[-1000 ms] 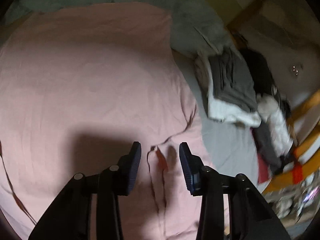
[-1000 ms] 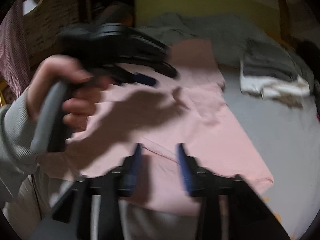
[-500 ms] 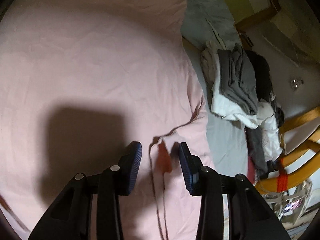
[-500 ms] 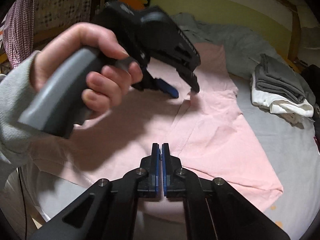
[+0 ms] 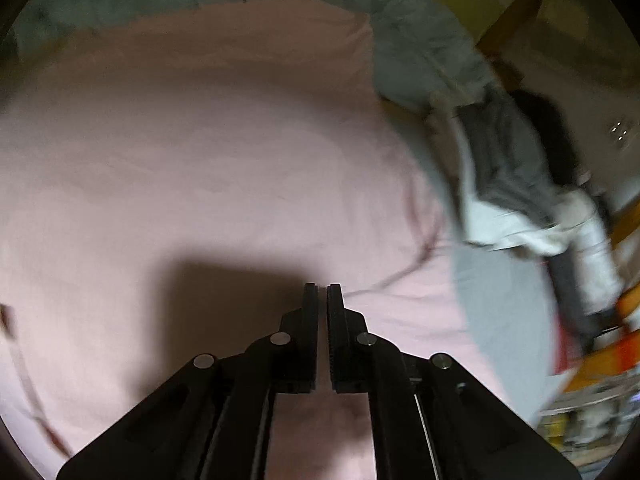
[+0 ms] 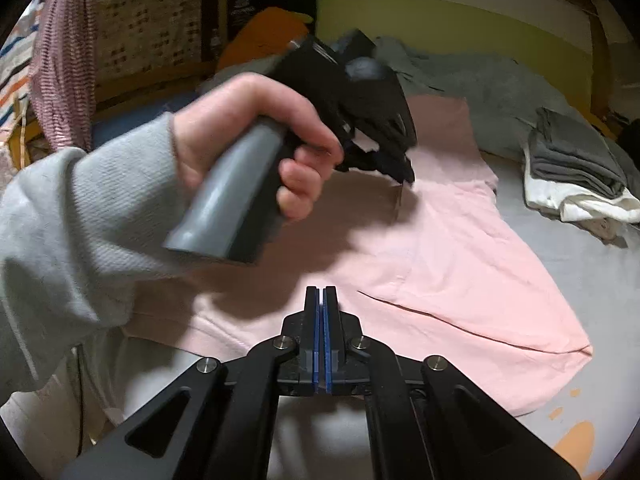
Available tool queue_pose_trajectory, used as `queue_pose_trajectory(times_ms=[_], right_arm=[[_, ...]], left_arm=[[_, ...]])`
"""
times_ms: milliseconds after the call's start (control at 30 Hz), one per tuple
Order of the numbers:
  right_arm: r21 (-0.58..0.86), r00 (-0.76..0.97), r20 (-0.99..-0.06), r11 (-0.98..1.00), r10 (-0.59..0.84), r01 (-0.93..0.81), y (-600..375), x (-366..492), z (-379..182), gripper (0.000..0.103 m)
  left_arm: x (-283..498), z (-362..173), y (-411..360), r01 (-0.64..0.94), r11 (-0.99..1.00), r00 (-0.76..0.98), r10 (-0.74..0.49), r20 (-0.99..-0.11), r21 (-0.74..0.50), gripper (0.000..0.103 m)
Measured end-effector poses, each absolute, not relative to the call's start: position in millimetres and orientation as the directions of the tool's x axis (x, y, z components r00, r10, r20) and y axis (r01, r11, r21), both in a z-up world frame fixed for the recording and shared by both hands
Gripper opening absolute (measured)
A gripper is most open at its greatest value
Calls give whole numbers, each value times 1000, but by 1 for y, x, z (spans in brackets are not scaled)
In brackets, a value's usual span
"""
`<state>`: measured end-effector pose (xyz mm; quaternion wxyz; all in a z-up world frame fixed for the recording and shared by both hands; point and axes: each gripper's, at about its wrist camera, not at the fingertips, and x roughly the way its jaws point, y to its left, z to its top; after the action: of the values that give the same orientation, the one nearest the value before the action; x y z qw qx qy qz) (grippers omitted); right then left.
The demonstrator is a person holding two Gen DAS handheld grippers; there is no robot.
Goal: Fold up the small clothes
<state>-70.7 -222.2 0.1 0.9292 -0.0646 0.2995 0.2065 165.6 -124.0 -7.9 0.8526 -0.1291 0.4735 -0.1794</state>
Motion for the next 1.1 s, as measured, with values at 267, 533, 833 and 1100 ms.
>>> queue_pose_trajectory(times_ms=[267, 533, 833, 1100], right_arm=[[88, 853, -510, 993, 111, -76, -307, -52, 23, 1], [223, 725, -688, 963, 46, 151, -361, -27, -15, 1], [220, 711, -702, 962, 40, 163, -365, -34, -12, 1], [251, 685, -726, 950, 60, 183, -376, -40, -12, 1]], left_arm=[[134, 10, -142, 379, 883, 550, -456, -700, -278, 19], [178, 16, -213, 496, 793, 374, -562, -738, -353, 35], [222, -1, -271, 532, 833, 366, -389, -845, -153, 4], [239, -2, -295, 551, 822, 388, -406, -827, -145, 4]])
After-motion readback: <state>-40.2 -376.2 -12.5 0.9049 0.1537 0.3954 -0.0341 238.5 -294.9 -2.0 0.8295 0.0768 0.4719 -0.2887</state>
